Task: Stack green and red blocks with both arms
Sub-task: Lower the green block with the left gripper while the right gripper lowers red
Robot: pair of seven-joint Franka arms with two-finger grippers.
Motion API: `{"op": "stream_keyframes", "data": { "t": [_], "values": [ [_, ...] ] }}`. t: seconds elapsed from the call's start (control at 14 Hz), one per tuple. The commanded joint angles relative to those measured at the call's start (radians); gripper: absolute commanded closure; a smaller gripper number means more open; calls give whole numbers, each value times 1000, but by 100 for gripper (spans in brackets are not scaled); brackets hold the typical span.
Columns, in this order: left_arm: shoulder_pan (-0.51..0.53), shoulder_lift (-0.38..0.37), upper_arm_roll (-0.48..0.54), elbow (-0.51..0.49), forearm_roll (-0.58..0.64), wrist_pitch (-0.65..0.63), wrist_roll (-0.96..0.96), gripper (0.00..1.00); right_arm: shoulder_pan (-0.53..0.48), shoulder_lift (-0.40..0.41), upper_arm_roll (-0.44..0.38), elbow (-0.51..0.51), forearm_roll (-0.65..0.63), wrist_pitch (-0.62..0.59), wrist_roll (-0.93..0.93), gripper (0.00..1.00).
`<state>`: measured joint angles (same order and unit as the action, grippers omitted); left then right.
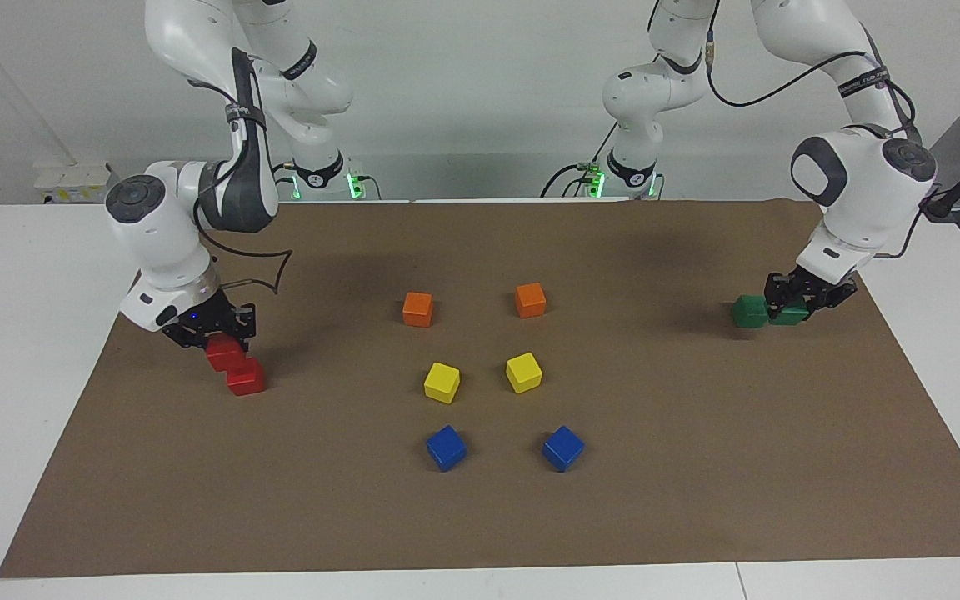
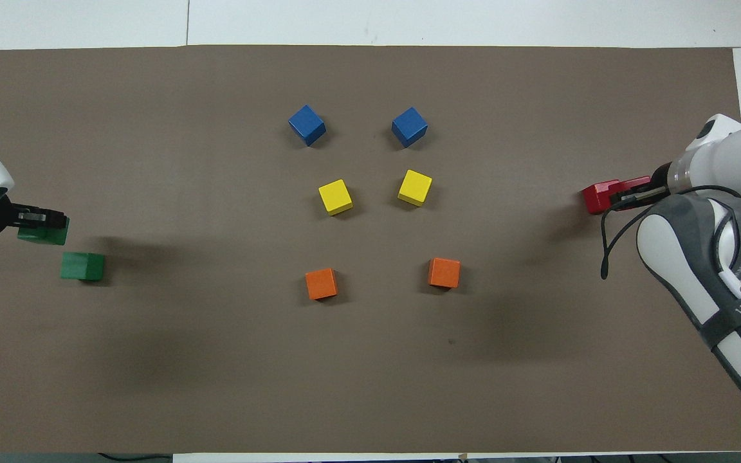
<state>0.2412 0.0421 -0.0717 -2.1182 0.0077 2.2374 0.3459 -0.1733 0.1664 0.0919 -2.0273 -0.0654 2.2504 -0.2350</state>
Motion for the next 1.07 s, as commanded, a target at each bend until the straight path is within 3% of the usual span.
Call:
{"op": "stream_keyframes", "data": {
  "t": [0.0, 0.43, 1.0],
  "values": [
    [16, -76, -10, -129, -18, 99, 21, 100, -15, 10, 11, -13, 7, 26, 11, 100],
    [38, -99, -10, -201, -20, 182, 28, 100, -12, 42, 11, -7, 35, 52, 26, 100],
    [38, -113, -10, -236, -51, 183, 25, 100, -15, 50, 11, -4, 39, 60, 28, 100]
  ]
}}
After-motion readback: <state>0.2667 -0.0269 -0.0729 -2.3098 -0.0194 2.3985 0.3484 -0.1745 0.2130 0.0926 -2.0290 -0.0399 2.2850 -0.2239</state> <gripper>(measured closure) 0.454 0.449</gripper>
